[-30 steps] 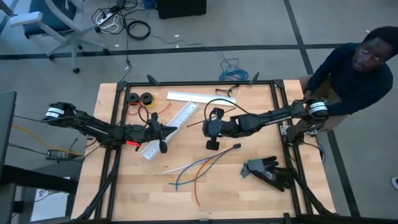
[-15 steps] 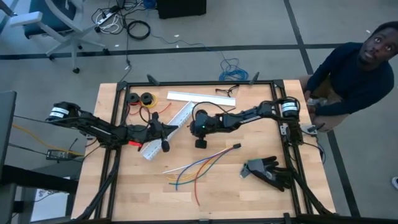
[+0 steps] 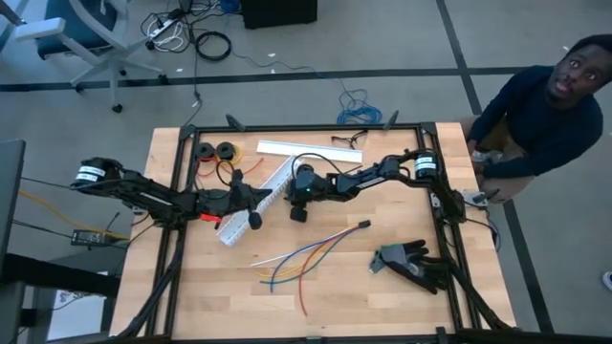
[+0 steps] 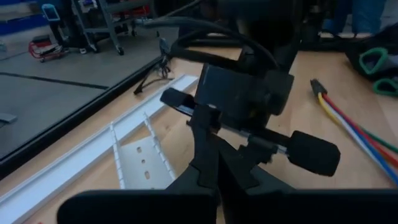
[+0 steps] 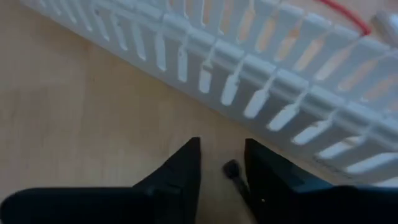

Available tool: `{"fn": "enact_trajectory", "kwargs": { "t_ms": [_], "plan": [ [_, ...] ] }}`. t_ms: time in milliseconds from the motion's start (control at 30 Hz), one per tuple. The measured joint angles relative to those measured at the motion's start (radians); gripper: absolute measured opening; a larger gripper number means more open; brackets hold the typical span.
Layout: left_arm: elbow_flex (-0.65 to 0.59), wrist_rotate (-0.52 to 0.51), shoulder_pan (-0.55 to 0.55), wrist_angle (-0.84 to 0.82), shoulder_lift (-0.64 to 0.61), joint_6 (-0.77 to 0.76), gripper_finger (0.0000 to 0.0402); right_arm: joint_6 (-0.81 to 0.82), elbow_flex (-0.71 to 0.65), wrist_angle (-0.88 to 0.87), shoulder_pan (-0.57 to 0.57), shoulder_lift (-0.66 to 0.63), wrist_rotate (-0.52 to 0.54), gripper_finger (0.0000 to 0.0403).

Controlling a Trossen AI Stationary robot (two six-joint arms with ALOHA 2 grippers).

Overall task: Ziptie cables
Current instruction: Wrap the black zip tie on the cables

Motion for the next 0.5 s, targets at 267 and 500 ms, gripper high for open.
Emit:
{"fn": "enact_trajectory", "kwargs": {
  "t_ms": [267,500],
  "plan": [
    [-0.001,0.0,0.016,-0.018,0.0,0.0,0.0006,0.05,0.016,-0.069,-0.002,0.012,0.01,0.001],
    [-0.001,0.0,0.033,-0.017,0.0,0.0,0.0006,0.003,0.006,-0.076,0.011,-0.058,0.007,0.0]
  ]
}}
